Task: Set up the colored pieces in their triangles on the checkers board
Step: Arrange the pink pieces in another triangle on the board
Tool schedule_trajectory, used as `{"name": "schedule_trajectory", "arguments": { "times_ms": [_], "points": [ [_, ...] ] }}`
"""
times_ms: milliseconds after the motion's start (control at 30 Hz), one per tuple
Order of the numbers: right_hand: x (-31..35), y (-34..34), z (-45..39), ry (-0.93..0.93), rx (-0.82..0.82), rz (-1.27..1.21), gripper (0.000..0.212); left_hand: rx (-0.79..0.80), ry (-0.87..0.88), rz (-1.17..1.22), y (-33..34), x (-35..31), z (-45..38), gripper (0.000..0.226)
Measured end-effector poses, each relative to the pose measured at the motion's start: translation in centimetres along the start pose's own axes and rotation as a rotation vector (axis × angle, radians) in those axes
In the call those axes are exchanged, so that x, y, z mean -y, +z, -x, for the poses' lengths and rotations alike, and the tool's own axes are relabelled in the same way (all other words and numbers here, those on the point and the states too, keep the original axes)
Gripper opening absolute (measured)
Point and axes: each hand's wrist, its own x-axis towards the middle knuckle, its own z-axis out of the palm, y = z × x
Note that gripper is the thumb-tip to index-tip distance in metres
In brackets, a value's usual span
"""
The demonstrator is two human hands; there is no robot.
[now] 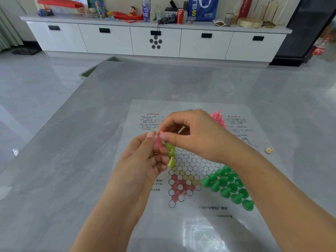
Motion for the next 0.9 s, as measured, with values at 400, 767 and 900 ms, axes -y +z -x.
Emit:
{"name": "schedule_trajectory", "arguments": {
  "times_ms": [400,767,900],
  "points": [
    [-7.8,-4.6,-2.7,0.366,-0.283,0.300,0.007,-0.298,0.187,-0.216,-0.6,-0.4,0.0,0.018],
    [-10.2,-3.4,-3.4,0.219,-0.360,0.705,0.011,-0.299,0.211,-0.333,-0.7,-0.6,0.1,0.017],
    [-10.5,-3.4,-3.3,0.221,-0.347,0.732,0.012,-0.286,0.298,-0.656,-0.5,-0.5,0.6,0.024]
  ]
}}
